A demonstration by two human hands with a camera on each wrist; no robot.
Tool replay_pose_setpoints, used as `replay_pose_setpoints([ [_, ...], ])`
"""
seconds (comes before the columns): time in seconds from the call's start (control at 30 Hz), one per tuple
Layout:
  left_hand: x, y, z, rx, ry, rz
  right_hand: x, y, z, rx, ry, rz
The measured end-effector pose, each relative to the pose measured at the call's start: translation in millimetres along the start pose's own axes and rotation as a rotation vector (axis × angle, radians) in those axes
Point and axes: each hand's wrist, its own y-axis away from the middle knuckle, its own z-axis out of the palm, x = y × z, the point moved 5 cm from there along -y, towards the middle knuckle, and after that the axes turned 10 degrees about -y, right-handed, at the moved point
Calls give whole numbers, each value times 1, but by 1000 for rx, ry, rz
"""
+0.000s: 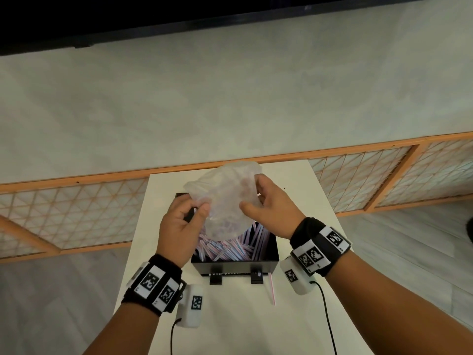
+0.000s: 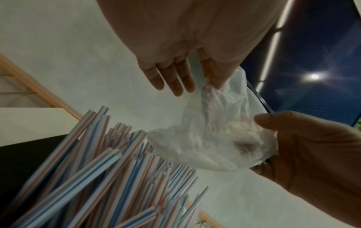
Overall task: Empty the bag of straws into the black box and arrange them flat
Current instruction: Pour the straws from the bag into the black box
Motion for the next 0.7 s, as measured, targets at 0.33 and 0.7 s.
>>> replay_pose_setpoints([
  [0.33,-18,6,-10,137,374,-298,8,20,-9,177,-758,195],
  [0.7,-14,24,6,-50,387,-270,-8,33,49,3,-346,19],
])
